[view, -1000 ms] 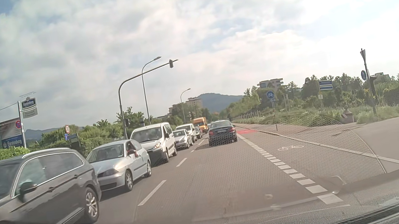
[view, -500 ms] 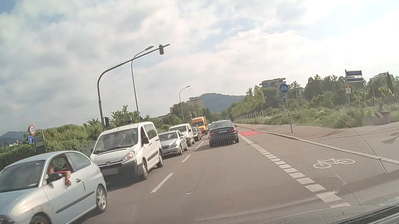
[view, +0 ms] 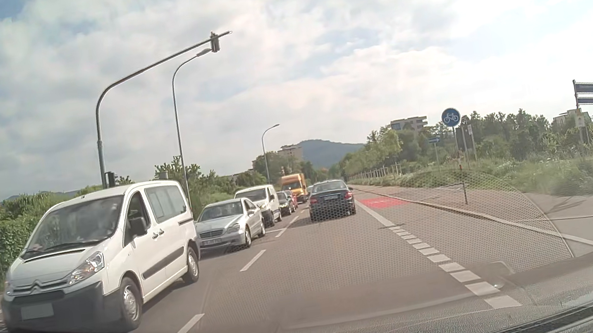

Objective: Follow the waypoints while adhering to traffic rules and regulations

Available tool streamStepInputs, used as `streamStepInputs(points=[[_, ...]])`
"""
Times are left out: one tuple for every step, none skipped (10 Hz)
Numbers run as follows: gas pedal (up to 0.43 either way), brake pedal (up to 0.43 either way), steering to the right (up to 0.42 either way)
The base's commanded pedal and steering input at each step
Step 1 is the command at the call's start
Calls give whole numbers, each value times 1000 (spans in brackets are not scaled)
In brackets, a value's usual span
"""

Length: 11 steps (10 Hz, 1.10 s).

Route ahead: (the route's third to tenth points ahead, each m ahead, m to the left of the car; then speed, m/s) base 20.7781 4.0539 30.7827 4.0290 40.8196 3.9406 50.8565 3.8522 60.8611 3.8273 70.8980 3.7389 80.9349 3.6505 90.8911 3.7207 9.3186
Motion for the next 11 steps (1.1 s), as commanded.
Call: streamStepInputs(points=[[20, 0, -1], [28, 0, -1], [28, 0, -1], [28, 0, -3], [28, 0, -6], [28, 0, -6], [28, 0, -6], [28, 0, -5], [28, 0, -5], [28, 0, -4], [28, 0, -2]])
